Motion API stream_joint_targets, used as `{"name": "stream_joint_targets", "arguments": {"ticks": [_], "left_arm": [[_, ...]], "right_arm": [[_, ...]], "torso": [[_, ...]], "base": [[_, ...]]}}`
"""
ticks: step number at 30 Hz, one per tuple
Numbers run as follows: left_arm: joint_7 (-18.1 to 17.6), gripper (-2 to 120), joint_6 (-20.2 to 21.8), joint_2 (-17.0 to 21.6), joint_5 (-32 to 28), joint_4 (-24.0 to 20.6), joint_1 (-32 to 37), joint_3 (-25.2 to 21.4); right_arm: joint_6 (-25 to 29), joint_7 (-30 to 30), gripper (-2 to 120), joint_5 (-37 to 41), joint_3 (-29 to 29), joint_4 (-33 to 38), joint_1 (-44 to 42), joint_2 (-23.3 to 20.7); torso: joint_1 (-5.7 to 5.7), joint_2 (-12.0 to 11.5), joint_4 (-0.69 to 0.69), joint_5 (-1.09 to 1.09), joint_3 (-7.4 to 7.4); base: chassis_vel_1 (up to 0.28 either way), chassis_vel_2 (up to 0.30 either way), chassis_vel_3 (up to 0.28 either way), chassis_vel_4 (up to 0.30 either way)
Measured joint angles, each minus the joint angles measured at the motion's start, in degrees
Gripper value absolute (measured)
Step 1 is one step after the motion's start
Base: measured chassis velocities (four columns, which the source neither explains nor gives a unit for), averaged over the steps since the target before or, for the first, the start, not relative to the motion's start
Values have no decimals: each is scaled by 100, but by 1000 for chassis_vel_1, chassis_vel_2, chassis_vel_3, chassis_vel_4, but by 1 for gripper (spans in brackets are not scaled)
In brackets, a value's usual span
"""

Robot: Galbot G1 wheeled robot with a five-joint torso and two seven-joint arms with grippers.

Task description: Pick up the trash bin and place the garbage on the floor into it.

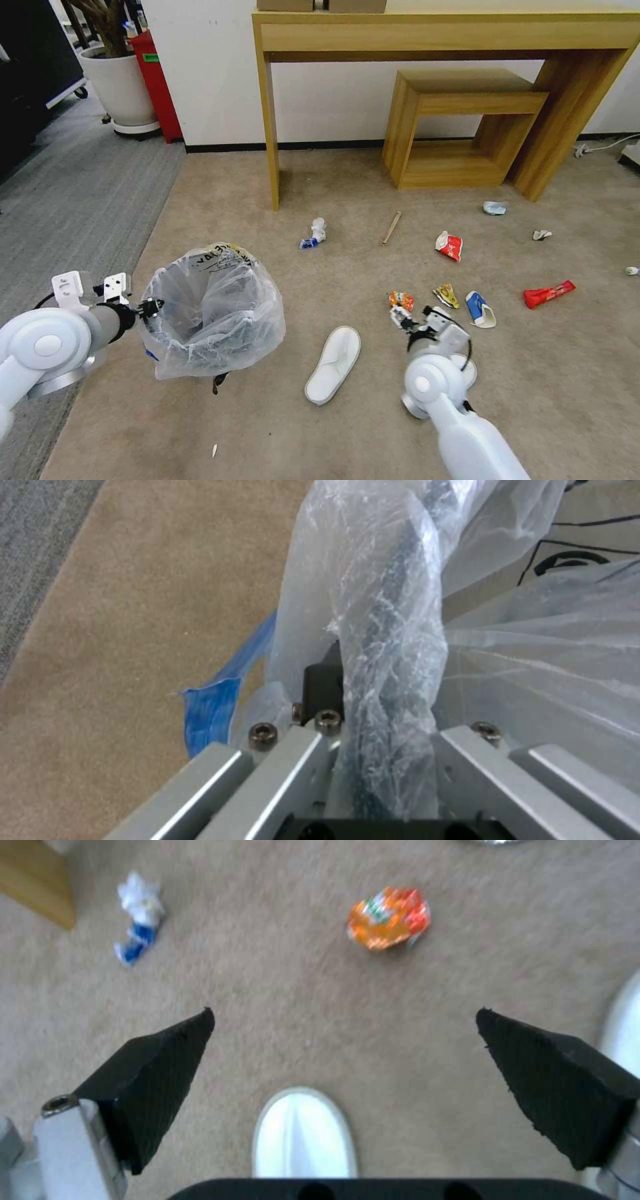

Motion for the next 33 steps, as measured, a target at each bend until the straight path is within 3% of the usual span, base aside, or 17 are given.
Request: {"name": "stream_joint_targets", "arguments": {"ticks": [13,20,27,33], "left_arm": [[30,0,-8,74,29,27,3,-9],[8,0,-21,116,38,0,44,-24],[2,0,-32,120,90,18,45,-26],[8,0,-36,76,126,54,36,-2]], "right_arm": [[-422,394,100,183,-532,-1600,999,785],[-921,902,100,346,-686,-1945,1275,1180],[-1086,1016,100,261,-661,-2209,1251,1225],[-1069,767,100,167,-536,-2514,1274,1142]], "torso": [[0,0,-1,0,0],[0,0,0,-1,0],[0,0,-1,0,0],[0,0,-2,0,0]], "base": [[0,0,0,0],[0,0,0,0],[0,0,0,0],[0,0,0,0]]}}
